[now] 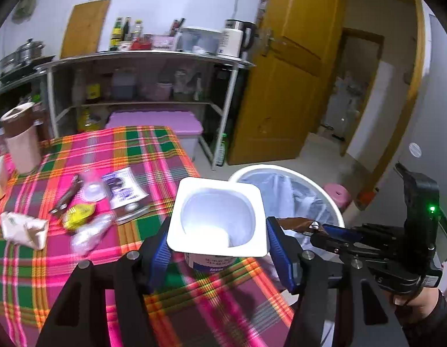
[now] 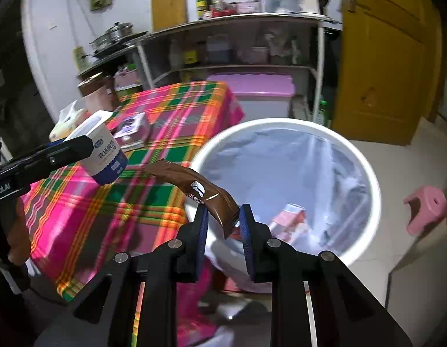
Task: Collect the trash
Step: 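Carry the yogurt cup and brown wrapper toward the bin, then hold both items over the bin opening and open both grippers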
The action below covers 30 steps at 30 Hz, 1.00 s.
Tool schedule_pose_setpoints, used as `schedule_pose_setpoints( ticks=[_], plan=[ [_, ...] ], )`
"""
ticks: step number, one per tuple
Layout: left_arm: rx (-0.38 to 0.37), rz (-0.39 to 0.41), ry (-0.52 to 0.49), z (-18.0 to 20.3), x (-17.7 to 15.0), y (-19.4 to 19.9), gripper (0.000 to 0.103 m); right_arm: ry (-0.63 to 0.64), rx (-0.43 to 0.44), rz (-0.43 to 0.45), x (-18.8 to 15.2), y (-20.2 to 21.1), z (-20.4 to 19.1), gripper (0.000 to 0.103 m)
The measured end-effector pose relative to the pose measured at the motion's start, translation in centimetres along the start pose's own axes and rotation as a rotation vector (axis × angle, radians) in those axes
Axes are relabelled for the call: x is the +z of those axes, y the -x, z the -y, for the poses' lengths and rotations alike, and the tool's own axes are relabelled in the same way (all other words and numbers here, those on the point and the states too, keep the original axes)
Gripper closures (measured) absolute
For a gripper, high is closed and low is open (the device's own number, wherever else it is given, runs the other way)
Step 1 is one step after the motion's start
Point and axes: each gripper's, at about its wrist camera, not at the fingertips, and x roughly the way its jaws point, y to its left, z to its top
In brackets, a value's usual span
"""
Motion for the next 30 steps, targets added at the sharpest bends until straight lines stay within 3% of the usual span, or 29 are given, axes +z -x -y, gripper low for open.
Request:
schedule_pose_setpoints(
  ticks=[12, 30],
  plan=[
    [-0.104, -0.03, -0.068, 5.1, 1.4, -4.7, 0.041, -0.09, -0.081, -0.008, -0.6, 0.6, 4.9, 0.08],
    [-0.158, -0.108, -0.099, 6.9, 1.8, -10.3, 0.041, -0.112, -0.142, -0.058, -0.1, -0.9, 7.0, 0.079]
  ],
)
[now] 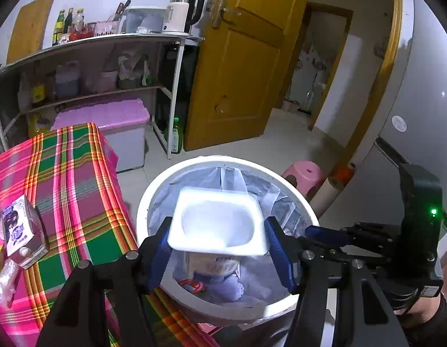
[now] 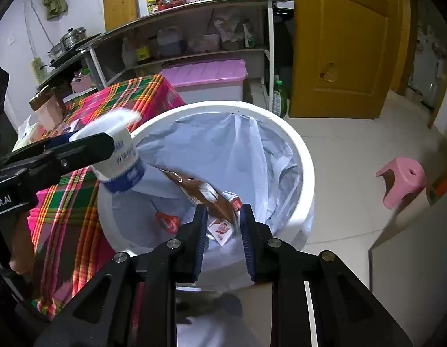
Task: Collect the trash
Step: 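Hold both items over the bin opening and open both grippers, then move both tools back from the bin toward the table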
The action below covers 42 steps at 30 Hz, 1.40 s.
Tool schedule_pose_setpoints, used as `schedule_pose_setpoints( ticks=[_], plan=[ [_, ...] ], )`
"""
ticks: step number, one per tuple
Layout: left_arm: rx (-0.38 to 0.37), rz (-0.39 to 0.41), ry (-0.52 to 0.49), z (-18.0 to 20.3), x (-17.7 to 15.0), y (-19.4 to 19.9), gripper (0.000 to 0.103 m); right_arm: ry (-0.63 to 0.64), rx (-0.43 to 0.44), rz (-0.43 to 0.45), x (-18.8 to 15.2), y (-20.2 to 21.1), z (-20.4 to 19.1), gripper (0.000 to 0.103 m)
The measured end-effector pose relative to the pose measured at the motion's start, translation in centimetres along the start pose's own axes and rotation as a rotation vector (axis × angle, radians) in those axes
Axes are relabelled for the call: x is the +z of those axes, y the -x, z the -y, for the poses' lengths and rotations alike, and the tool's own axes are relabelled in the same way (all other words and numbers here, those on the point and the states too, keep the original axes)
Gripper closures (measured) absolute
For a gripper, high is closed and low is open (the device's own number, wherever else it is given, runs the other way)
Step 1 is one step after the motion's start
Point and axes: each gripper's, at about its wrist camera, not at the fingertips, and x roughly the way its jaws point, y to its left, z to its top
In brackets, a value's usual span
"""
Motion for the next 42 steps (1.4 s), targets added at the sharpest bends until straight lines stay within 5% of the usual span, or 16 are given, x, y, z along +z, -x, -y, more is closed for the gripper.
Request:
schedule_pose_setpoints(
  ticks=[5, 16, 42],
  plan=[
    [-0.001, -0.003, 0.014, -0.4, -0.1, 0.1, 0.041, -0.014, -0.011, 0.007, 0.0, 0.2, 0.2, 0.063],
    [0.012, 0.038, 0.053, -1.2, -0.8, 3.1, 0.041, -0.026, 0.043, 0.058, -0.4, 2.3, -1.0, 0.063],
    [0.228, 0.103, 0.19, -7.8, -7.9, 14.0, 0.041, 0.128, 0.271, 0.068, -2.3, 3.6, -12.7, 0.063]
  ],
)
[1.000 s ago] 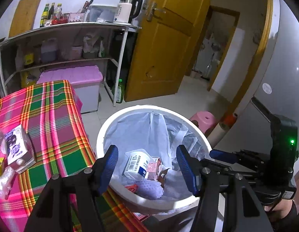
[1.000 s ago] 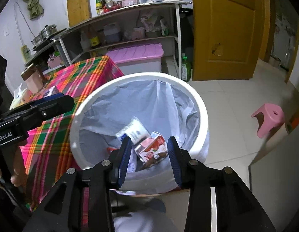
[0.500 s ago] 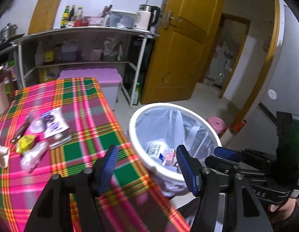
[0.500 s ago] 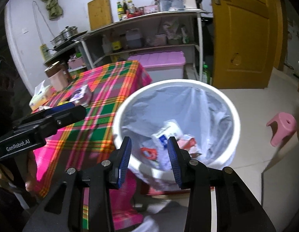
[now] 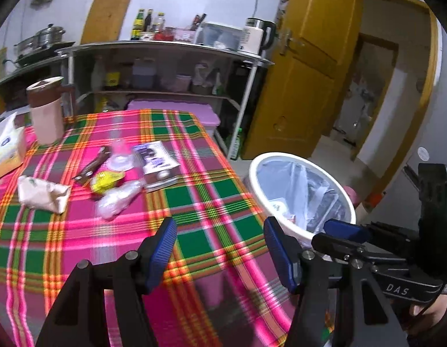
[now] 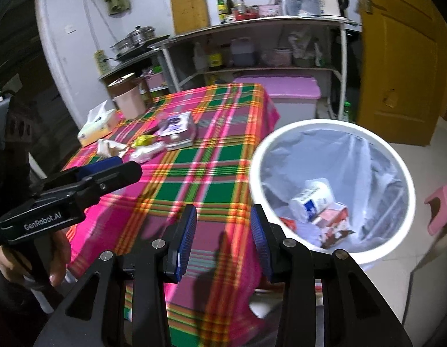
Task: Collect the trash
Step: 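Move both tools back from the bin toward the table, then grasp the yellow snack bag with the left gripper while the right grasps the purple juice carton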
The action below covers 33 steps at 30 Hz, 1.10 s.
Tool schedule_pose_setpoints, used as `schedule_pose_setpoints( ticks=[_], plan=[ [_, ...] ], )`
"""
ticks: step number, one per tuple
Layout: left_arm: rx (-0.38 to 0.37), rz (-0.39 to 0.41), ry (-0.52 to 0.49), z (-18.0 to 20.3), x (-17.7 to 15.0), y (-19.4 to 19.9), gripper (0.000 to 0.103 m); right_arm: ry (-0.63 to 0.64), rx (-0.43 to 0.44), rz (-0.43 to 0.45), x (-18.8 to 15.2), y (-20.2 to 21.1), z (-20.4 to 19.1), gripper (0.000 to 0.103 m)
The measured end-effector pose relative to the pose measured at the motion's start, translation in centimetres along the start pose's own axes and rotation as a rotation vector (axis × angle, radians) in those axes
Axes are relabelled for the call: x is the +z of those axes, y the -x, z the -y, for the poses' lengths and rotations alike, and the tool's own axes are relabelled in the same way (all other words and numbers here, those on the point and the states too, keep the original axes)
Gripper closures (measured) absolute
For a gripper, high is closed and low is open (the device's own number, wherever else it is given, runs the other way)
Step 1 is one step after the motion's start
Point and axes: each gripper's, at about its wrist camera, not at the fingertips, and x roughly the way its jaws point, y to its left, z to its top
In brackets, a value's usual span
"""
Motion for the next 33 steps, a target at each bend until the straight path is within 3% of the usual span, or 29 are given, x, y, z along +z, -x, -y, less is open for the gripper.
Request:
schedule_pose_setpoints(
  ticks=[10, 13, 15, 22, 33],
  plan=[
    [0.064, 0.022, 0.031, -3.3, -0.7, 2.1, 0.041, 0.046, 0.029, -0.025, 0.8, -1.3, -2.8, 0.063],
    [0.08, 0.031, 0.035, -4.1, -0.4, 2.4, 0.041, 0.053, 0.036, -0.022, 1.4, -1.7, -3.4, 0.051],
    [0.094, 0.036, 0.041, -4.8, -0.3, 2.5, 0.041, 0.058, 0.041, -0.02, 1.9, -2.0, -3.8, 0.05],
    [0.149, 0.029, 0.079, -7.7, 0.7, 1.8, 0.041, 0.075, 0.044, -0.019, 3.9, -3.7, -5.0, 0.05],
    [0.16, 0.015, 0.138, -11.2, 1.9, -0.2, 0.041, 0.093, 0.057, -0.053, 6.3, -8.1, -6.3, 0.047]
  ],
)
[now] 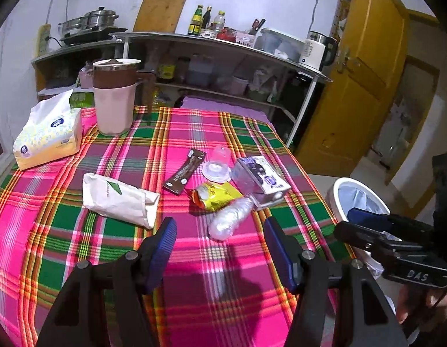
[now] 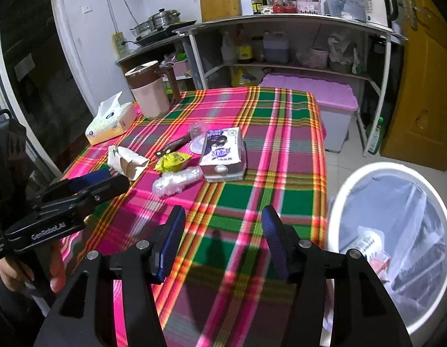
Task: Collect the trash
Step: 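Grasp the yellow snack bag with the left gripper while the right grasps the purple juice carton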
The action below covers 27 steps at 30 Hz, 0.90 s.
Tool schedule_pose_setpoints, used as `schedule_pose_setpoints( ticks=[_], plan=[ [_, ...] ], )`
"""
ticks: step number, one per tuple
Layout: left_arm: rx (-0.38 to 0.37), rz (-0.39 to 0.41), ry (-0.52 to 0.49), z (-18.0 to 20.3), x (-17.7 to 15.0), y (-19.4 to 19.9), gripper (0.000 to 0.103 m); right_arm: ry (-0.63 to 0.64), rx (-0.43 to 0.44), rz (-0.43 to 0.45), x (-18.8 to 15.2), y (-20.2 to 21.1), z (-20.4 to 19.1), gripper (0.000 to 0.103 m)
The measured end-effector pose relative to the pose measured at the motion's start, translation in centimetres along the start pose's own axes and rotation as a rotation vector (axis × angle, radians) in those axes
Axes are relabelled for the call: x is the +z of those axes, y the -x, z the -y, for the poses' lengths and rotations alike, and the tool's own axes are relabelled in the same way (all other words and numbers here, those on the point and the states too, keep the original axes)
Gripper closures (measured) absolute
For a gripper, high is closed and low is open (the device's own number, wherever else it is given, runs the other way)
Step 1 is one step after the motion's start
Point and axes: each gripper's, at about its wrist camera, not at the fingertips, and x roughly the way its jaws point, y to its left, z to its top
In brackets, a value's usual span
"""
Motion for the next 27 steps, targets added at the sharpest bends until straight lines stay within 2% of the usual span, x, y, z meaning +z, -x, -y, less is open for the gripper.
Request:
schedule_pose_setpoints(
  ticks=[12, 27],
  plan=[
    [-0.008, -0.009, 0.038, -2.3, 1.2, -1.7, 0.041, 0.025, -0.021, -0.04, 3.0, -6.2, -0.7, 0.047],
    [-0.041, -0.032, 0.063, -3.5, 1.8, -3.6, 0.04, 0.055, -0.051, -0.065, 4.9, -10.3, -1.1, 0.047]
  ],
)
